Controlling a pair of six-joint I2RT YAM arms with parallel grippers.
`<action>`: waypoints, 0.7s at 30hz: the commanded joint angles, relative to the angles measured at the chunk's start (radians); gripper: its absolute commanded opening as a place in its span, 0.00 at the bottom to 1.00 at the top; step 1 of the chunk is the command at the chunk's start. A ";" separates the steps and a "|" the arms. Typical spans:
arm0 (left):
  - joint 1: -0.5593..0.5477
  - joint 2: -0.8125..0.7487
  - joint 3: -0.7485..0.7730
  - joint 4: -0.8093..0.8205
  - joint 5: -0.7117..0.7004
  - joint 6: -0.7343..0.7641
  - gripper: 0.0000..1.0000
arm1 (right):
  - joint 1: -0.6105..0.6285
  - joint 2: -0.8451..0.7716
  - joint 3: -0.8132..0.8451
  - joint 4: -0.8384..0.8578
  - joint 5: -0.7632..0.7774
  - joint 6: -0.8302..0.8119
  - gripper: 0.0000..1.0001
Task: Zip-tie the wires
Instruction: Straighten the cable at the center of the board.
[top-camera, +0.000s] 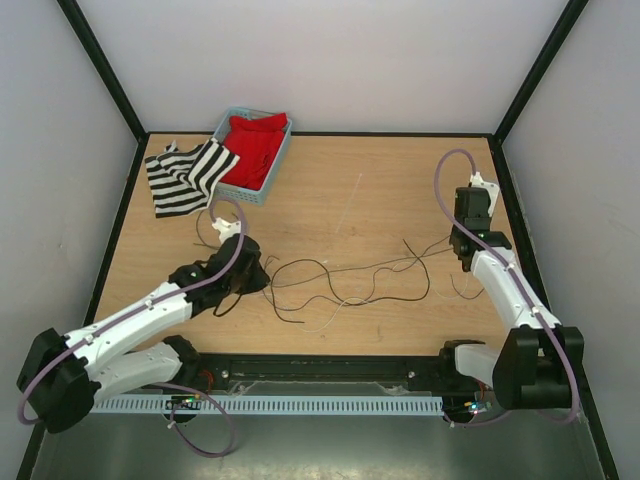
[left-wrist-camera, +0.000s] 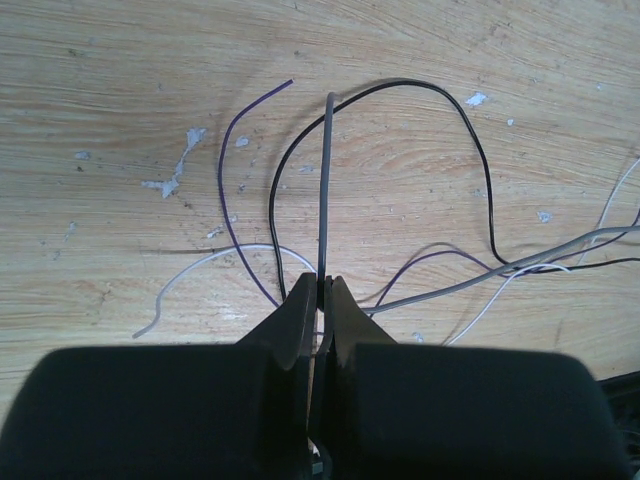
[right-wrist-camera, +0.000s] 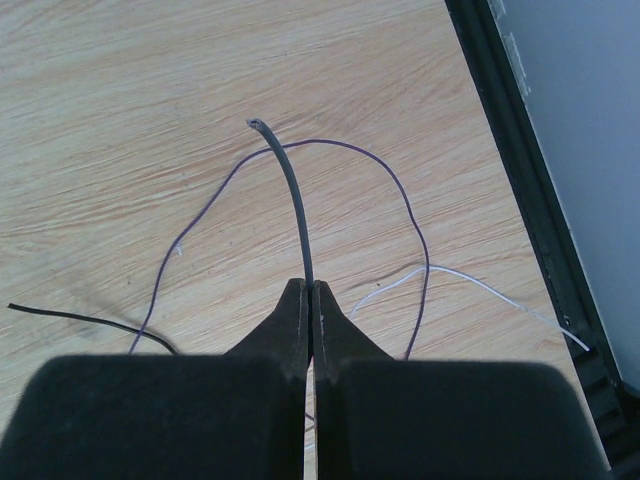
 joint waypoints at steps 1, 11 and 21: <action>-0.023 0.049 0.001 0.057 -0.025 -0.028 0.00 | -0.009 0.025 -0.013 0.032 0.061 -0.013 0.00; -0.084 0.150 0.008 0.071 -0.083 -0.044 0.00 | -0.008 0.100 -0.024 0.069 0.102 0.012 0.00; -0.105 0.223 -0.027 0.093 -0.107 -0.097 0.00 | -0.009 0.192 -0.068 0.109 0.091 0.029 0.00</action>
